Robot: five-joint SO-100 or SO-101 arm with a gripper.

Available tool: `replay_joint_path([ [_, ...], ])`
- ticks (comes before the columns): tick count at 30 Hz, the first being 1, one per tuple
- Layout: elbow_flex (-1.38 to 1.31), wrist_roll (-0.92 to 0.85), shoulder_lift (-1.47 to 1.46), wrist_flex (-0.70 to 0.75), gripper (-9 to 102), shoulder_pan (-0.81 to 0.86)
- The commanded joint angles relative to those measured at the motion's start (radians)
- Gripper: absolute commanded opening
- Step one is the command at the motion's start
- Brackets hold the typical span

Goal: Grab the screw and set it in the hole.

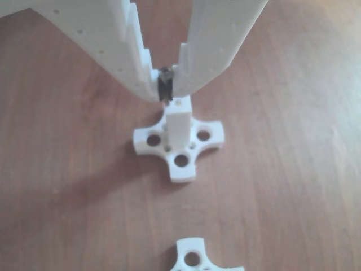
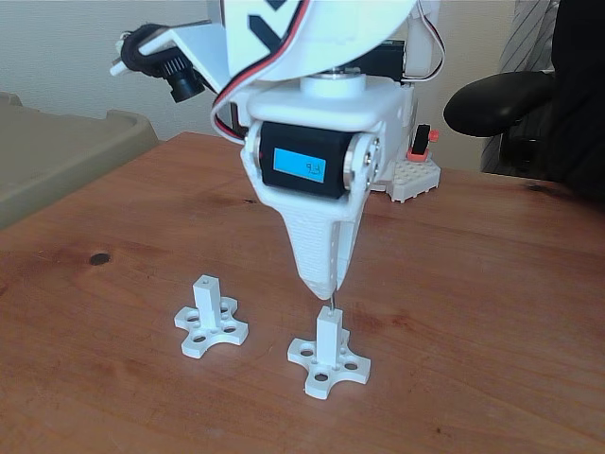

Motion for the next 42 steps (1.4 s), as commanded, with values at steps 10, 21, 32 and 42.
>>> replay_joint_path([
  [10, -0.066, 0.008, 0.020, -0.023, -4, -0.002],
  [21, -0.077, 0.012, 0.014, -0.023, -4, -0.006],
  [32, -0.089, 0.017, 0.005, -0.020, -4, -0.014],
  [42, -0.089, 0.015, 0.003, -0.020, -4, -0.012],
])
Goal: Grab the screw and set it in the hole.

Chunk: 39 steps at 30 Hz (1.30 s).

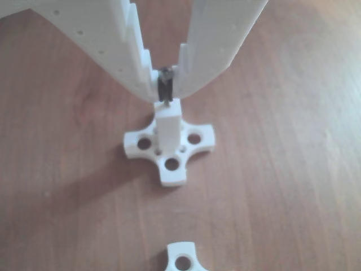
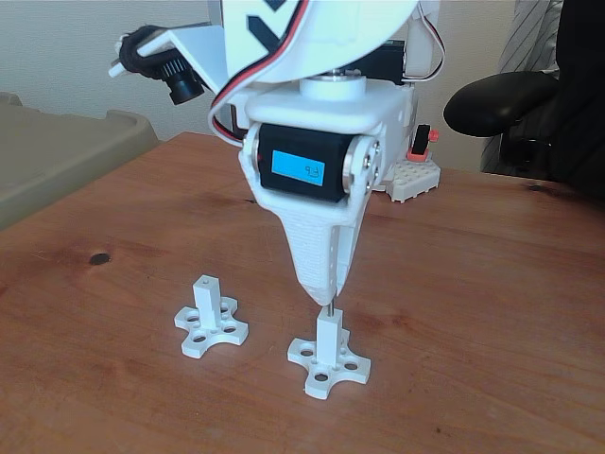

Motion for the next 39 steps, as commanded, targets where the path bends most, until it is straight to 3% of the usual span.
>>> replay_joint_path([
  [1, -0.067, 0.002, 0.018, -0.005, -4, -0.006],
  [39, -0.017, -0.003, 0.044, -0.017, -4, -0.006],
])
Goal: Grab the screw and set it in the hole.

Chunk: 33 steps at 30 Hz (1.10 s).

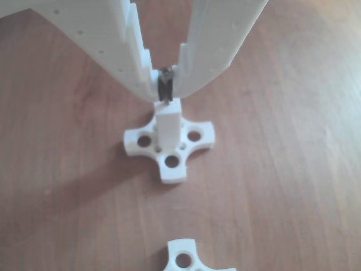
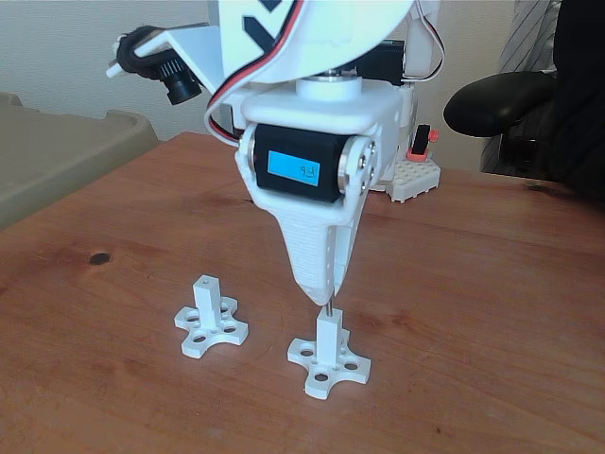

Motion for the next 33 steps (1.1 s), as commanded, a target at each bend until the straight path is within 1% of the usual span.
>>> replay_joint_path([
  [1, -0.015, -0.003, 0.044, -0.017, -4, -0.012],
  [25, 0.012, -0.008, 0.052, -0.032, -4, -0.003],
  [33, 0.006, -0.003, 0.066, -0.015, -3, -0.003],
])
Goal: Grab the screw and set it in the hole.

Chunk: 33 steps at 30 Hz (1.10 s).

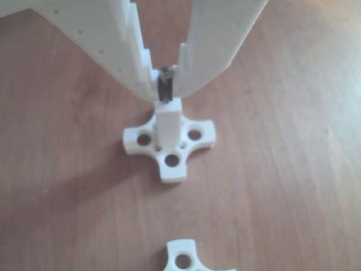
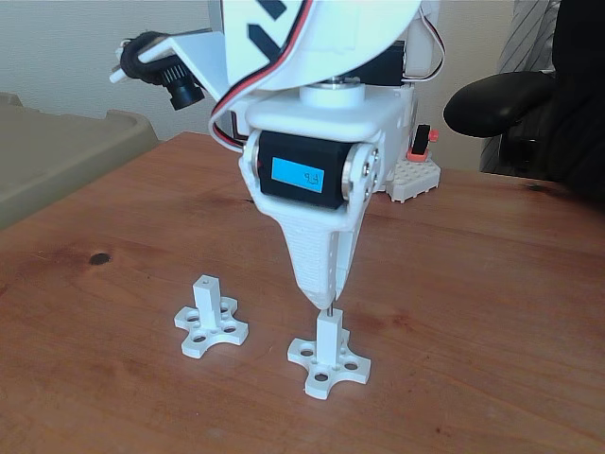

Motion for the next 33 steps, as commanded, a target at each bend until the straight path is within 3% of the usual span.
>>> replay_joint_path([
  [1, -0.015, 0.000, 0.067, 0.011, -2, 0.002],
  [11, -0.025, 0.021, 0.075, 0.028, 5, 0.000],
  [33, -0.041, 0.011, 0.141, 0.055, 9, 0.046],
])
